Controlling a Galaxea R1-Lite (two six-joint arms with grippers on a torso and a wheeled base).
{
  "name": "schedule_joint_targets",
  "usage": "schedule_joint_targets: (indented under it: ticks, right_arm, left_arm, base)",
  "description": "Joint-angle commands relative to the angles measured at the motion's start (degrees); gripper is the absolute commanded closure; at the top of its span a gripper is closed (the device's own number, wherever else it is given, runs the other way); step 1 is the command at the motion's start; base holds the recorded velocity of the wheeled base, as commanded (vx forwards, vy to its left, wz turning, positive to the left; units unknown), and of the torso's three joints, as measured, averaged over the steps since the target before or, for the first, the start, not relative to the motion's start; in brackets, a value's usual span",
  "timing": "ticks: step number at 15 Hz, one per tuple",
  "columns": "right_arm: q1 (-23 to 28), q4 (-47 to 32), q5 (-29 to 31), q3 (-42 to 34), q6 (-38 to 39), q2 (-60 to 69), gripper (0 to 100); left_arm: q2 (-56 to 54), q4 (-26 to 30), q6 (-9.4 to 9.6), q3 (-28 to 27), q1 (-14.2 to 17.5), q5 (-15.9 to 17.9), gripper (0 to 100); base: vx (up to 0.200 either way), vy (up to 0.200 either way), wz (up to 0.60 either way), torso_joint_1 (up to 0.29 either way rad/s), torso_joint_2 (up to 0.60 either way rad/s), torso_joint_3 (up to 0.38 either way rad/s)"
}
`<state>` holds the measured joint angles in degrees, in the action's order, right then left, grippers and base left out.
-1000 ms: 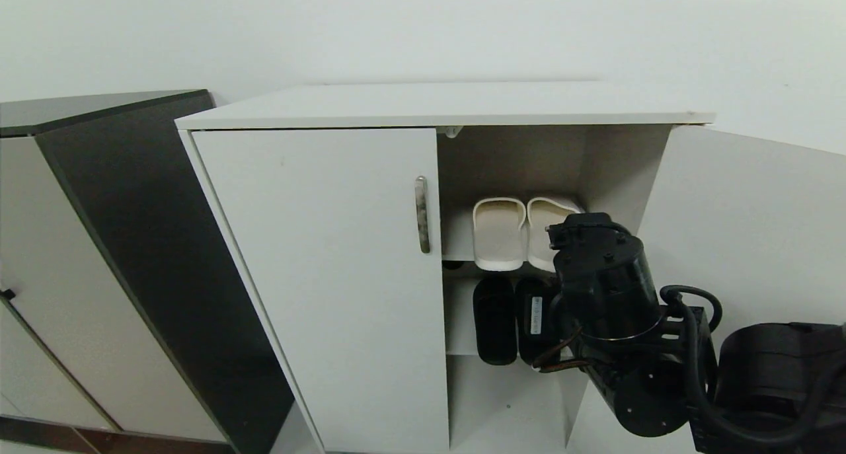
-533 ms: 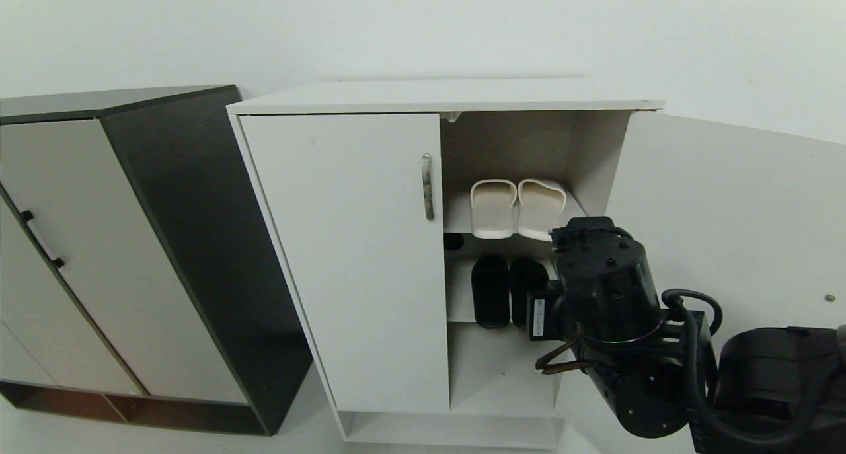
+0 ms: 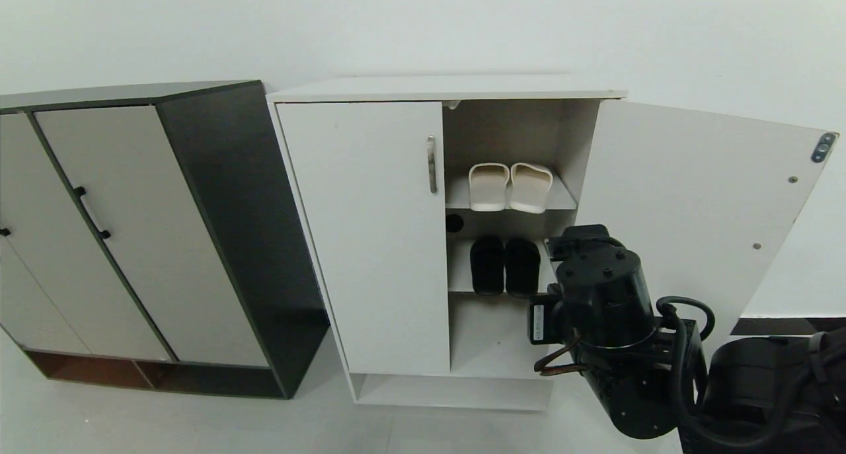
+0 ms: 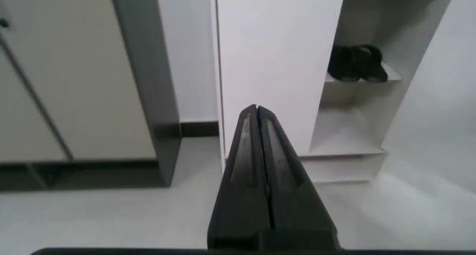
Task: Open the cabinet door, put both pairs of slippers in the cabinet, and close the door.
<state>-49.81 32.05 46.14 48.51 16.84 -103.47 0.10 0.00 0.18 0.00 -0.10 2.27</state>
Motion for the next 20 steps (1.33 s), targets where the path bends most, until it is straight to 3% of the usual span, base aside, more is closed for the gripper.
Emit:
schedule_joint_targets:
  ticks: [1, 15, 20]
  right_arm:
    - [0.42, 0.03, 0.0, -0.25, -0.05, -0.5, 100]
    - [1.12, 0.03, 0.0, -0.69, -0.66, -1.2, 100]
    - [1.21, -0.06, 0.0, -0.78, -0.66, -1.29, 100]
  left_arm:
    - [-0.01, 0.0, -0.01, 0.0, 0.01, 0.02, 100]
    - [-0.01, 0.0, -0.18, 0.0, 0.01, -0.07, 100]
    - [-0.01, 0.0, -0.18, 0.0, 0.01, -0.07, 100]
  base:
    - [0.0, 0.0, 0.0, 0.0, 0.0, 0.0]
    - [0.0, 0.0, 0.0, 0.0, 0.0, 0.0]
    - [0.0, 0.0, 0.0, 0.025, -0.26, -0.246]
